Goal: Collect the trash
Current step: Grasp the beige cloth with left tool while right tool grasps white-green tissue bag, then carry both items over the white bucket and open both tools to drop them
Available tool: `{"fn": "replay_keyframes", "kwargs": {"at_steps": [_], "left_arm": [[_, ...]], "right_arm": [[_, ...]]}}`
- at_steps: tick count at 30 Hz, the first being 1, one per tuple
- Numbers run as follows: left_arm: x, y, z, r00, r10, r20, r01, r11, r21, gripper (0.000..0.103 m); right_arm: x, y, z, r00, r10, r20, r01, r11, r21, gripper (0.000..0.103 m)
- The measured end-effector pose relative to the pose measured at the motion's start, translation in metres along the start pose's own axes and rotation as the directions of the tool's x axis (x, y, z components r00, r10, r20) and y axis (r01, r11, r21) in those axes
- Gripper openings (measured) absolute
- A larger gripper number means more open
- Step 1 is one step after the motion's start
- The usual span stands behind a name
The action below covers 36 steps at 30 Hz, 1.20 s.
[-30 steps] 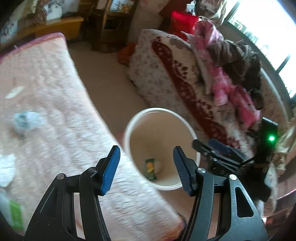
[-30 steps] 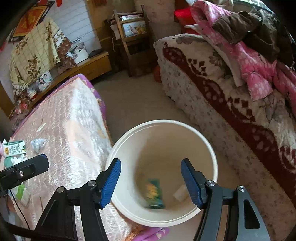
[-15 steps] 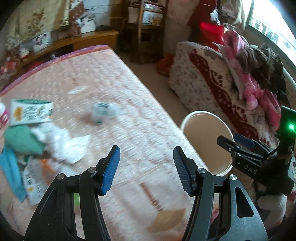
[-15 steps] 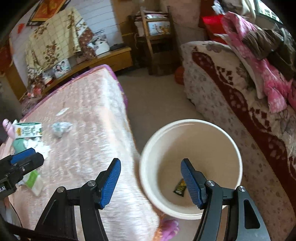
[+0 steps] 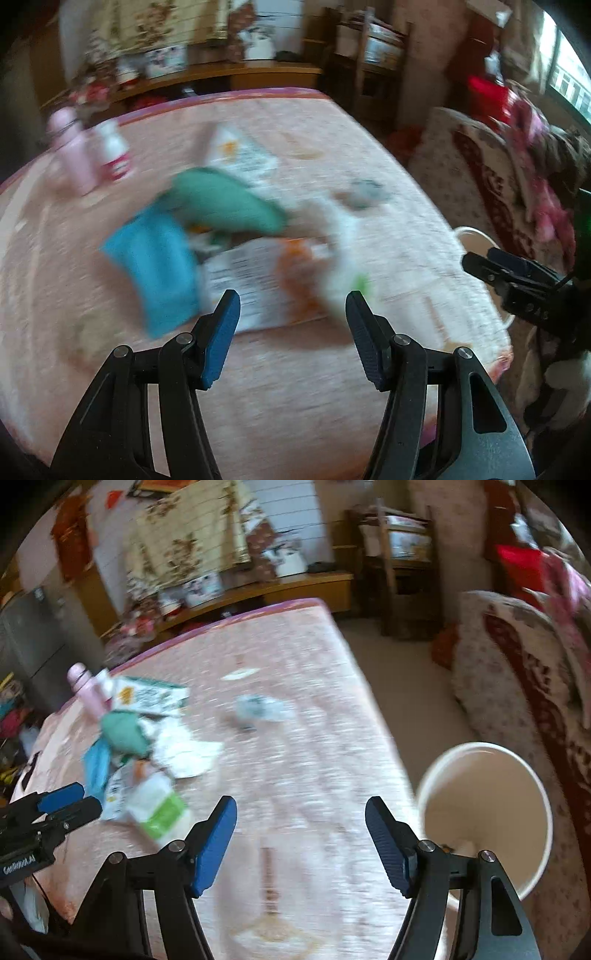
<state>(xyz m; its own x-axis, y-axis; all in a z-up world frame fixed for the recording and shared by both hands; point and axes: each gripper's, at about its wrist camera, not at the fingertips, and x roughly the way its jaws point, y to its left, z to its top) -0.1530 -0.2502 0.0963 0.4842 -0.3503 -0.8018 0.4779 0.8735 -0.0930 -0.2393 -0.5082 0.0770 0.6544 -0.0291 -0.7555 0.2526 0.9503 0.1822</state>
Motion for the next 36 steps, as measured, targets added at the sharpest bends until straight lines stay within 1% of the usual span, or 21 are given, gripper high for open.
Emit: {"fn": "replay_keyframes", "kwargs": {"at_steps": [3, 5, 6, 7, 10, 13, 15, 19, 25, 26, 27, 28, 29, 30, 31, 32, 36], "left_arm": [[-0.01, 0.047, -0.013, 0.999, 0.045, -0.007, -0.045, 0.997, -0.068, 0.058], [-0.016, 0.082, -0.024, 0.996, 0.082, -0.024, -0.085, 0.988, -0.128, 0.058], [-0.017, 0.091, -0.027, 0.995, 0.092, -0.029, -0.095, 0.985, -0.144, 0.058], [-0.019, 0.105, -0.031, 0.994, 0.108, -0.034, -0.112, 0.98, -0.167, 0.058], [-0.022, 0.145, -0.042, 0.987, 0.153, -0.047, -0.16, 0.957, -0.242, 0.058], [-0.021, 0.171, -0.049, 0.99, 0.133, -0.041, -0.139, 0.941, -0.309, 0.058], [-0.017, 0.182, -0.052, 0.993, 0.115, -0.034, -0.12, 0.931, -0.344, 0.058], [0.002, 0.192, -0.052, 0.997, 0.071, -0.039, -0.081, 0.932, -0.354, 0.058], [0.026, 0.195, -0.048, 0.995, 0.071, -0.064, -0.09, 0.928, -0.362, 0.058], [0.03, 0.195, -0.049, 0.996, 0.057, -0.074, -0.081, 0.927, -0.366, 0.054], [0.032, 0.196, -0.05, 0.996, 0.046, -0.08, -0.073, 0.927, -0.368, 0.046], [0.034, 0.194, -0.051, 0.995, 0.034, -0.091, -0.065, 0.93, -0.362, 0.034], [0.032, 0.192, -0.05, 0.995, 0.044, -0.086, -0.071, 0.933, -0.351, 0.032], [0.03, 0.19, -0.05, 0.995, 0.052, -0.082, -0.077, 0.937, -0.341, 0.029], [0.028, 0.187, -0.048, 0.995, 0.051, -0.083, -0.076, 0.941, -0.329, 0.027], [0.024, 0.182, -0.046, 0.996, 0.037, -0.083, -0.062, 0.945, -0.321, 0.027], [0.005, 0.154, -0.036, 0.999, 0.011, -0.044, -0.022, 0.967, -0.253, 0.026]], "right_arm": [[0.014, 0.032, 0.0, 0.999, 0.044, -0.029, -0.045, 0.998, -0.05, 0.071], [0.021, 0.049, 0.0, 0.997, 0.065, -0.045, -0.068, 0.995, -0.078, 0.071], [0.024, 0.056, 0.0, 0.996, 0.077, -0.052, -0.082, 0.993, -0.086, 0.071], [0.029, 0.066, 0.0, 0.993, 0.099, -0.064, -0.104, 0.99, -0.096, 0.071], [0.04, 0.085, 0.001, 0.987, 0.129, -0.099, -0.141, 0.982, -0.128, 0.071], [0.052, 0.101, -0.004, 0.973, 0.187, -0.137, -0.209, 0.963, -0.171, 0.078], [0.06, 0.106, -0.007, 0.965, 0.214, -0.154, -0.242, 0.95, -0.198, 0.078], [0.078, 0.108, -0.011, 0.956, 0.219, -0.196, -0.262, 0.938, -0.228, 0.078], [0.099, 0.111, -0.01, 0.956, 0.206, -0.21, -0.259, 0.929, -0.266, 0.078], [0.102, 0.111, -0.01, 0.956, 0.205, -0.209, -0.257, 0.929, -0.265, 0.078], [0.104, 0.111, -0.01, 0.956, 0.21, -0.206, -0.26, 0.93, -0.258, 0.077], [0.105, 0.109, -0.009, 0.954, 0.22, -0.205, -0.267, 0.932, -0.244, 0.066], [0.104, 0.108, -0.009, 0.948, 0.237, -0.213, -0.284, 0.931, -0.228, 0.052], [0.105, 0.107, -0.009, 0.942, 0.251, -0.222, -0.298, 0.931, -0.212, 0.051], [0.102, 0.107, -0.009, 0.942, 0.255, -0.219, -0.301, 0.931, -0.208, 0.045], [0.098, 0.107, -0.009, 0.944, 0.255, -0.212, -0.299, 0.931, -0.212, 0.043], [0.069, 0.106, -0.008, 0.95, 0.269, -0.158, -0.3, 0.927, -0.226, 0.041]]}}
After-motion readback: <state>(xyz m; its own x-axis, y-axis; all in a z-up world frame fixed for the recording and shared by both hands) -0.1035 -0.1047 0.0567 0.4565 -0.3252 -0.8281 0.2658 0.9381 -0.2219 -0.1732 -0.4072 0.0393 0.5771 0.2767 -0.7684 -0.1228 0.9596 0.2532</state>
